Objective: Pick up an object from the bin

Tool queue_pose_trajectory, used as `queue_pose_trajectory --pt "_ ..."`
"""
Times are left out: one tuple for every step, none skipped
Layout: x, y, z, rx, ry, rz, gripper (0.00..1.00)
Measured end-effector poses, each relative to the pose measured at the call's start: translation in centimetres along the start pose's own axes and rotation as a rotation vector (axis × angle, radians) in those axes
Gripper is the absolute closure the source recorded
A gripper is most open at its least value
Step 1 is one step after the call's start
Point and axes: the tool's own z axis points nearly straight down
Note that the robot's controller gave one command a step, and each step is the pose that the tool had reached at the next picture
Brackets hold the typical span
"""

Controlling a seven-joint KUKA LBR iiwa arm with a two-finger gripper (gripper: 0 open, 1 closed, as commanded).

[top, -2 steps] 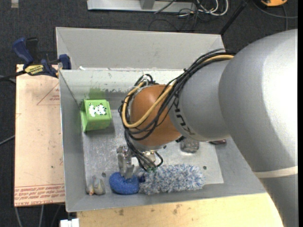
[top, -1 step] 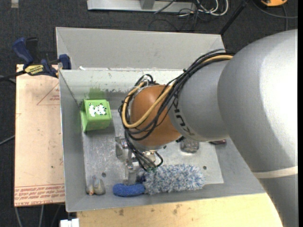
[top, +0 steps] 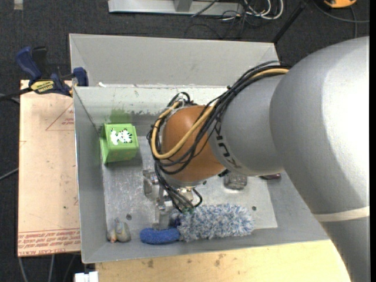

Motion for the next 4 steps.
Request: queue_pose_trajectory --pt "0.8 -1.7 -0.5 -0.003 -0.003 0.064 0.00" --pt "1.3 -5.1 -0.2 0.001 -0.002 0.159 0.00" --pt "2.3 -6.0 -0.2 -0.003 -0.020 0.053 0.00" --pt "2.6 -7.1 0.0 -0.002 -0.014 0.280 0.00"
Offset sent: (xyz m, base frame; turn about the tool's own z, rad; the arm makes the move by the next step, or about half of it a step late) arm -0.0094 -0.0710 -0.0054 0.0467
